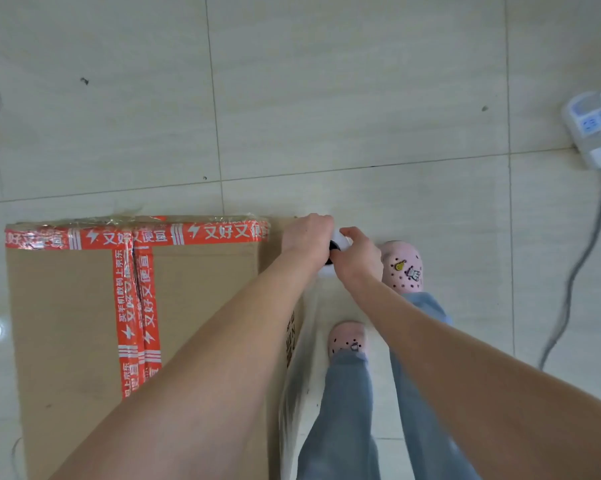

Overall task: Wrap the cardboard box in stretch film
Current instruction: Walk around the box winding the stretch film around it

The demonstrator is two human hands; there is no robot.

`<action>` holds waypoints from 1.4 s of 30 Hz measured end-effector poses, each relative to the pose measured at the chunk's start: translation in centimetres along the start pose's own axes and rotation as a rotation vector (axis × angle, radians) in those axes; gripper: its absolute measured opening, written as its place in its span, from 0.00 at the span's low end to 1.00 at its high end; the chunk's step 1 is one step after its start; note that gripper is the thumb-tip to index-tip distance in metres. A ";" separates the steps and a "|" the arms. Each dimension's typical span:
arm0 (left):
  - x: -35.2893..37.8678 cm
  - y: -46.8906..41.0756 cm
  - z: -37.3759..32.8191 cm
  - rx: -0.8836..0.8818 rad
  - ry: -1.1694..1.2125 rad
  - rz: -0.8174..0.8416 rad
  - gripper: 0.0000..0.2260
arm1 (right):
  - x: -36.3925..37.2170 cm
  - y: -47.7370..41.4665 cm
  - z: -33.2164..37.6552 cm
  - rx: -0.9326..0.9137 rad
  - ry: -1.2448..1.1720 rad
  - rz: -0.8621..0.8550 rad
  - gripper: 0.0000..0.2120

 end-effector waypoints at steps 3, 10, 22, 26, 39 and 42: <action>-0.1 -0.8 1.9 -0.158 0.216 -0.048 0.09 | -0.9 -1.1 2.6 -0.121 0.196 -0.008 0.21; -0.8 -1.8 5.1 -0.464 0.679 -0.138 0.07 | -2.1 -3.0 7.3 -0.241 0.191 0.000 0.23; -3.7 -6.3 1.2 -0.085 0.121 -0.001 0.04 | -1.9 -4.8 6.0 0.009 0.030 0.134 0.24; -4.6 -6.9 3.0 -0.171 0.127 -0.049 0.08 | -2.0 -5.5 8.4 -0.073 0.069 0.129 0.23; -6.7 -6.9 12.3 -0.534 0.435 -0.150 0.05 | 2.3 -7.1 16.1 -0.217 0.171 0.239 0.20; -6.4 -6.6 12.8 -0.547 0.400 -0.117 0.04 | 3.4 -7.2 16.0 -0.213 0.217 0.292 0.11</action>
Point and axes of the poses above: each hand's wrist, its own y-axis away from the middle knuckle, its own x-axis out of the palm, z = x × y, the point moved 8 cm from there along -y, towards the middle knuckle
